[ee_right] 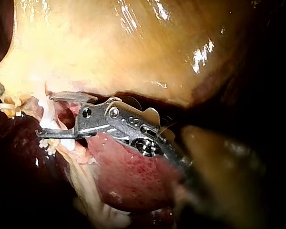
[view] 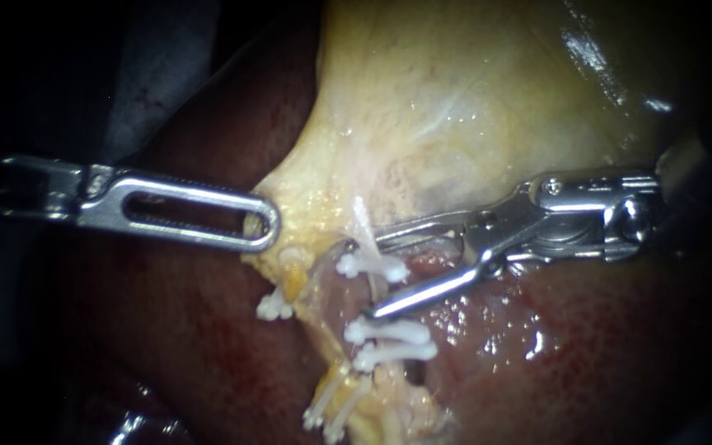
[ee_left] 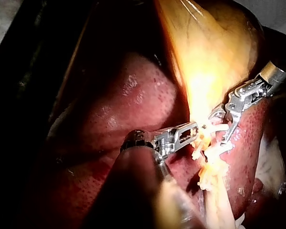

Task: Going back third clip right tube

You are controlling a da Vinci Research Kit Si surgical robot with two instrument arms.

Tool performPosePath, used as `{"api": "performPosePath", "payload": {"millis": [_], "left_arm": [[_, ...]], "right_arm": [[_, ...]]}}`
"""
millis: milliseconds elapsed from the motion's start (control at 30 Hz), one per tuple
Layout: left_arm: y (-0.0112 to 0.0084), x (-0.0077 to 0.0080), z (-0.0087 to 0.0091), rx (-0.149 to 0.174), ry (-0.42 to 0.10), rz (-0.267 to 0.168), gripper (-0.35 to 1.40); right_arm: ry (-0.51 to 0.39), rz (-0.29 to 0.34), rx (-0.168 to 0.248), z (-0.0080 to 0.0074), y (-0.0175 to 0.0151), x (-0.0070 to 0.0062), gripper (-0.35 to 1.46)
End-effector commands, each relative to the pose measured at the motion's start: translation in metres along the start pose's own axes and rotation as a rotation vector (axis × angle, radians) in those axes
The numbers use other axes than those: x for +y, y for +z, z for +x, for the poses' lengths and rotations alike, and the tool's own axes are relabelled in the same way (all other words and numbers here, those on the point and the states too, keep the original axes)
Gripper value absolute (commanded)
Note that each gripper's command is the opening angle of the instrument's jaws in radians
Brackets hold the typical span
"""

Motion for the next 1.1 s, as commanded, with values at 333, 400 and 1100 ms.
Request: {"api": "performPosePath", "payload": {"millis": [333,400,1100], "left_arm": [[0.0001,0.0000,0.0000,0.000,0.000,0.000,-0.35],[0.0001,0.0000,0.0000,0.000,0.000,0.000,-0.35],[0.0000,0.0000,0.0000,0.000,0.000,0.000,-0.35]], "right_arm": [[-0.007,0.026,-0.014,-0.0007,0.0011,-0.0002,0.53],[-0.007,0.027,-0.014,-0.0007,0.0010,-0.0003,0.53],[0.025,-0.053,0.032,0.0020,-0.0058,-0.0007,0.53]]}}
